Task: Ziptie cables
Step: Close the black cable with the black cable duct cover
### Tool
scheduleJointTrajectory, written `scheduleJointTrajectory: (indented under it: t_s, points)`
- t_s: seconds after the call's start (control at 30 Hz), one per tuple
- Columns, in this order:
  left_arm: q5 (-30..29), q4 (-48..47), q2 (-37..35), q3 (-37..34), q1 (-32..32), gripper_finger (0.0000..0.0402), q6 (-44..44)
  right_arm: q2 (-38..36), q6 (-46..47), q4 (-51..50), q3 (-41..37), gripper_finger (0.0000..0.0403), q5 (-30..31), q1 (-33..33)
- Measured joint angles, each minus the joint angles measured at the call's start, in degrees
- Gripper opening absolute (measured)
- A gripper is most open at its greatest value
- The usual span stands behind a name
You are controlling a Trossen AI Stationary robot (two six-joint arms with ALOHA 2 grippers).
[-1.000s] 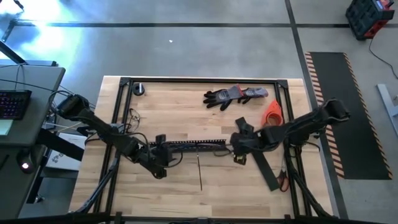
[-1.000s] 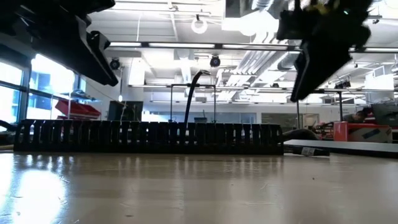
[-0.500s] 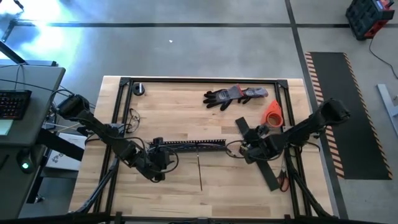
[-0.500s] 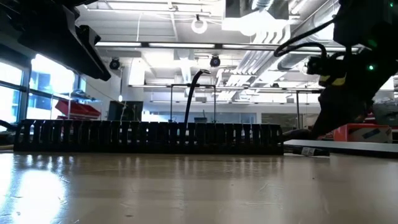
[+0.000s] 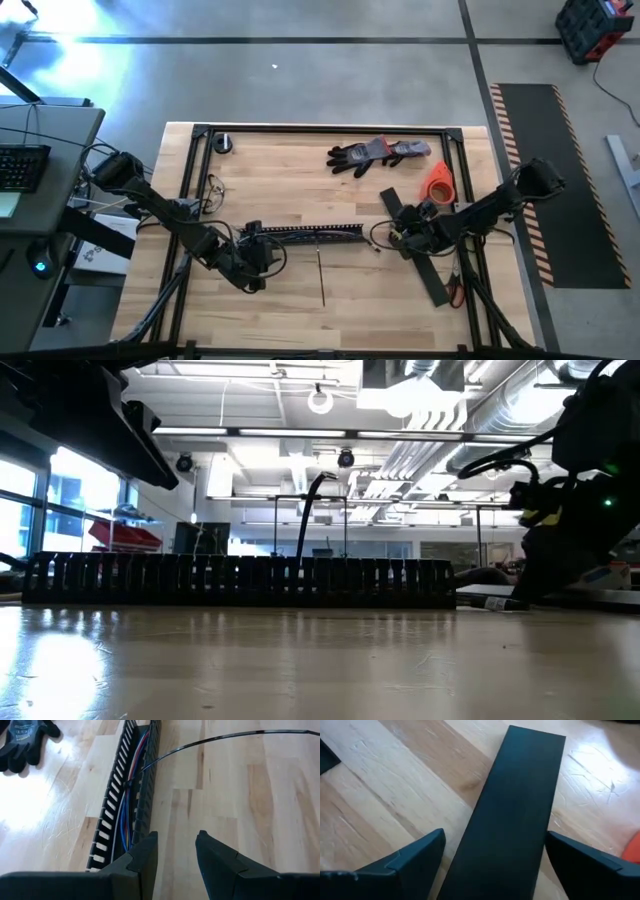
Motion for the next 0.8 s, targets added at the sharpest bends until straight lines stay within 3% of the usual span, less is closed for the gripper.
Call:
scheduleJointTrajectory:
  t_s: [0.17, 0.4, 0.67, 0.8]
  points:
    - [0.11, 0.04, 0.02, 0.0, -0.07, 0.0115, -0.07, 0.04, -0.45, 0.32, -0.37, 0.0279, -0.7, -0.25]
    - [0.59, 2.22, -0.27, 0.02, -0.87, 0.0115, 0.46, 0.13, -2.7, -1.29, -0.13, 0.016, -1.24, -0.52]
    - [-2.46, 2.19, -7.29, 2.34, -4.41, 0.0115, 3.28, 0.14, -9.82, -8.99, 9.59, 0.0029, -4.12, -0.52]
    - [-5.18, 1.42, -9.91, 2.33, -5.82, 0.0115, 3.47, 0.13, -10.82, -11.27, 12.21, 0.0004, -0.53, 0.11]
